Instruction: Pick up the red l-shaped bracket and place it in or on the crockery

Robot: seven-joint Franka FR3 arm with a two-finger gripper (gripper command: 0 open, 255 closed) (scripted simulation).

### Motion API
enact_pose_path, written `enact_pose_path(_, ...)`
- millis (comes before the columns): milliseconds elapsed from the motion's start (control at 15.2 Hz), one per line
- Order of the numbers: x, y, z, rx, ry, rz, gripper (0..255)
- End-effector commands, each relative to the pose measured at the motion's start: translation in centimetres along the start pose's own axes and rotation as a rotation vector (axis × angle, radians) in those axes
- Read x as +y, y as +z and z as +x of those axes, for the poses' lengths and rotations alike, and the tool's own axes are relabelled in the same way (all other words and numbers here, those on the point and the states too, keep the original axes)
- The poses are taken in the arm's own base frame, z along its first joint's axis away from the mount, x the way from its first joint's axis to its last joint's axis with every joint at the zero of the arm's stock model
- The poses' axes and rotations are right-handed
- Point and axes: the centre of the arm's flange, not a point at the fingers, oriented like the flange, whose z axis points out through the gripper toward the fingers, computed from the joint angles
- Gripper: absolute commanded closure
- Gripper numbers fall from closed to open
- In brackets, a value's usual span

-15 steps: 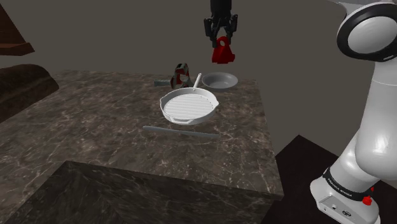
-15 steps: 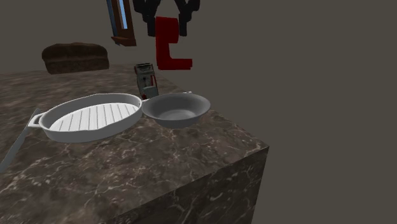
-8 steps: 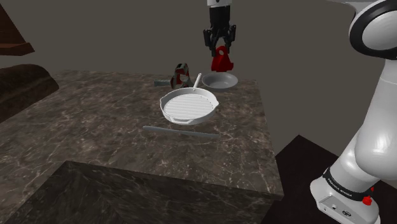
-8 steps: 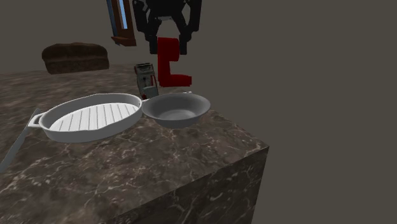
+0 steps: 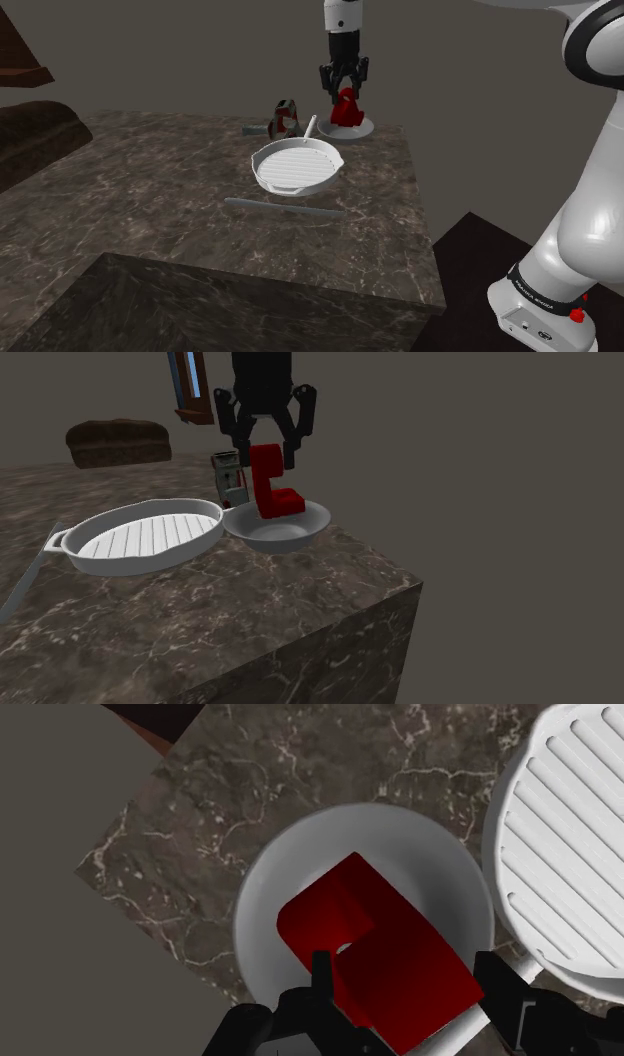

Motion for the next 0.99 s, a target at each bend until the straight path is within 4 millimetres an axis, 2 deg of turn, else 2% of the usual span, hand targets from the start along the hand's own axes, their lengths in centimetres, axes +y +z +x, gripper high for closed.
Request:
enact_pose_path(0, 0.0, 1.1, 0.0, 0.001, 0.000, 0.000, 255)
enact_pose_path(462, 0.0, 1.1, 0.0, 0.001, 0.000, 0.000, 255)
enact_pose_path(528, 0.0, 1.1, 0.0, 0.001, 0.000, 0.000, 0)
enact_pose_path(858, 0.0, 1.1, 0.0, 0.001, 0.000, 0.000, 0)
enact_pose_path(924, 0.0, -0.2, 0.0, 0.001, 0.000, 0.000, 0)
